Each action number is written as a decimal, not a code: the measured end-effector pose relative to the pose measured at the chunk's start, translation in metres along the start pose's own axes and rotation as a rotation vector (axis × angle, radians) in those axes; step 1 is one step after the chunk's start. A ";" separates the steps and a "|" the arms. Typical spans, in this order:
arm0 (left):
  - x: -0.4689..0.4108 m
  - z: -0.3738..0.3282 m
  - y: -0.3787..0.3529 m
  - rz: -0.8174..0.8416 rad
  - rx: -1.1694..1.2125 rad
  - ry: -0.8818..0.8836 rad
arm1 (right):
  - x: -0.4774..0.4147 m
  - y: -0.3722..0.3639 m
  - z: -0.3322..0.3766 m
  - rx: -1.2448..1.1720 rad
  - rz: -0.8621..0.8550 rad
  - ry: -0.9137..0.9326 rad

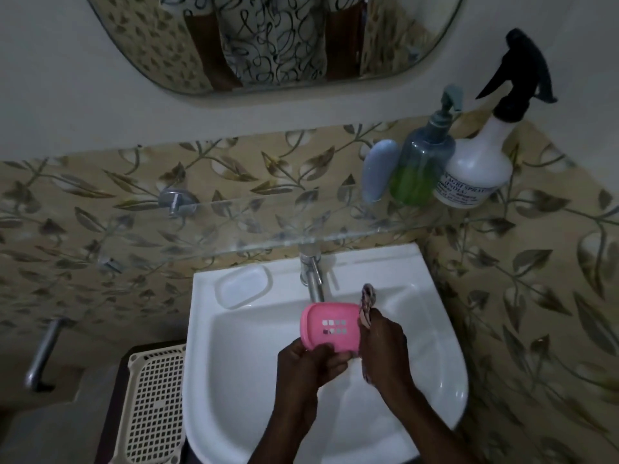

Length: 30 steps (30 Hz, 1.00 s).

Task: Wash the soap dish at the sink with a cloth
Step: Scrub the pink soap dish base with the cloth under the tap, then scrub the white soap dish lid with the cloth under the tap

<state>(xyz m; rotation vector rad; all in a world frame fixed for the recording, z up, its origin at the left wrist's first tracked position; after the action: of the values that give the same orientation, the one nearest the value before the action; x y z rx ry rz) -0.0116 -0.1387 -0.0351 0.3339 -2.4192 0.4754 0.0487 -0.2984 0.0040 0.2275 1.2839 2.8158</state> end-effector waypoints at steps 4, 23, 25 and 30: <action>-0.019 0.004 -0.032 -0.071 0.005 -0.009 | -0.002 0.006 -0.040 -0.083 -0.042 -0.243; -0.142 0.000 -0.124 -0.125 0.206 0.315 | 0.055 0.006 -0.142 -0.233 -0.006 -0.543; -0.142 -0.001 -0.121 -0.125 0.193 0.312 | 0.057 0.000 -0.146 -0.412 -0.051 -0.578; -0.130 0.017 -0.112 -0.055 0.217 0.372 | 0.065 -0.004 -0.147 -0.617 -0.081 -0.675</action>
<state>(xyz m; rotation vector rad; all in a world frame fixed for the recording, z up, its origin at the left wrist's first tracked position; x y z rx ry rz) 0.1175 -0.2317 -0.1025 0.3676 -1.9977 0.7109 -0.0373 -0.3995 -0.0861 0.9442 0.2708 2.5361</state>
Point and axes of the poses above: each hand's wrist, its own x-axis away from the middle knuckle, its own y-axis out of the back of the hand, z = x × y, the point moved 9 cm from there along -x, towards the middle knuckle, and after that the axes turned 7 degrees about y, right-handed, at the moved point
